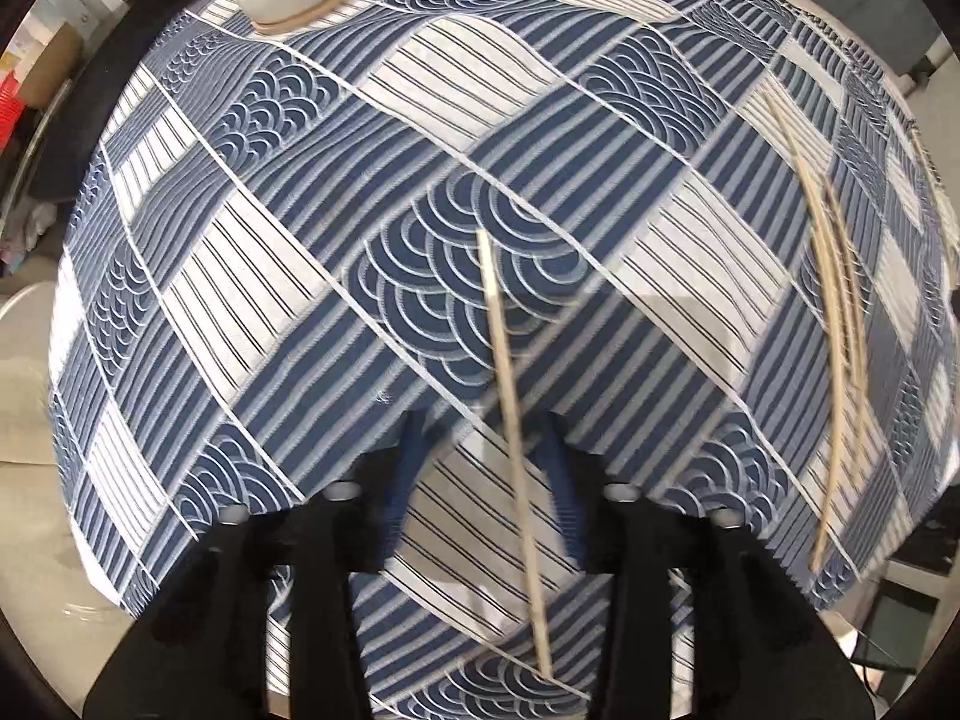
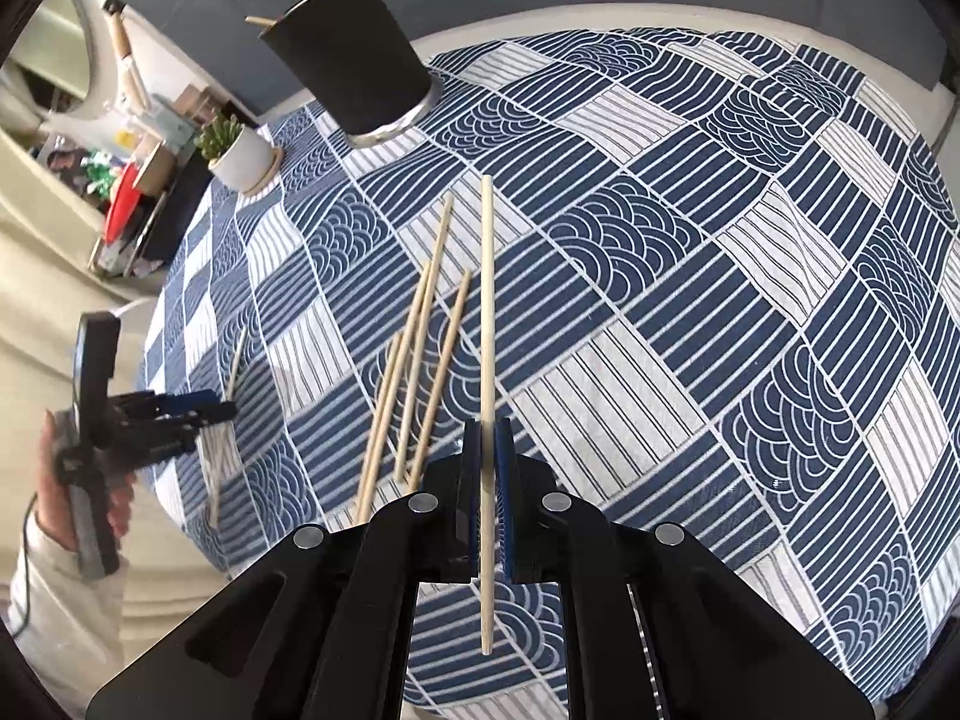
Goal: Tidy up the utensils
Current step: 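Lift the held sticks upright and carry both grippers over the black cup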
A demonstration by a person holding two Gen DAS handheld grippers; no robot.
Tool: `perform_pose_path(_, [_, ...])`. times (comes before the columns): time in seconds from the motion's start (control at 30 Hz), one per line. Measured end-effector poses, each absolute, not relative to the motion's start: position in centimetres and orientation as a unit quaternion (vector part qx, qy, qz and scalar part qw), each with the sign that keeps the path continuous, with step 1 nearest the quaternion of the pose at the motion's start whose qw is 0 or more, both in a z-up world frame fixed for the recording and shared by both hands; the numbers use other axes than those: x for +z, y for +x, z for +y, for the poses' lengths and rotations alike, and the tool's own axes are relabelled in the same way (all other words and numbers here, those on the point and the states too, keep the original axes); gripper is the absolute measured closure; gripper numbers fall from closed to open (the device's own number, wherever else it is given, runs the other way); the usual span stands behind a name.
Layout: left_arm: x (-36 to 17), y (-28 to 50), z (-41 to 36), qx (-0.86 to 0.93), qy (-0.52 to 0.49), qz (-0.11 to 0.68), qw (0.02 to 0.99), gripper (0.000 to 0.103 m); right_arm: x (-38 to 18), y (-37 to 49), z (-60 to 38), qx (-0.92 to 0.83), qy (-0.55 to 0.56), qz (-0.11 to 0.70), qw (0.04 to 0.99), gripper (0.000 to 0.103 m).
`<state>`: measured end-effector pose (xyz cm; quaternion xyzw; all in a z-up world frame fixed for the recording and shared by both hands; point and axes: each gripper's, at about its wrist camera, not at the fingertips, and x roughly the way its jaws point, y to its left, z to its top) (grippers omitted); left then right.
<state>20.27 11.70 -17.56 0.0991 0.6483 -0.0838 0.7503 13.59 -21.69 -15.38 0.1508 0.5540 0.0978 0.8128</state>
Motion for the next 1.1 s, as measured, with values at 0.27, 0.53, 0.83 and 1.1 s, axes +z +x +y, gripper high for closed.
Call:
perform_pose_path(0.27, [-17.2, 19.1, 14.4, -0.098, 0.080, 0.618, 0.776, 0.075, -14.5, 15.0, -19.9, 0.095, 0.176, 0.544, 0.815, 0.098])
perform_pose_path(0.53, [-17.4, 20.6, 22.7, -0.115, -0.068, 0.645, 0.752, 0.096, -14.0, 15.6, -18.8, 0.094, 0.157, 0.545, 0.818, 0.098])
perform_pose_path(0.83, [-16.3, 20.1, 27.1, -0.101, -0.061, 0.657, 0.745, 0.098, -14.5, 16.5, -18.5, 0.066, 0.116, 0.550, 0.824, 0.092])
perform_pose_path(1.1, [-16.1, 20.9, 30.4, -0.116, -0.072, 0.656, 0.742, 0.098, -19.0, 17.6, -18.4, 0.024, 0.094, 0.603, 0.792, 0.075])
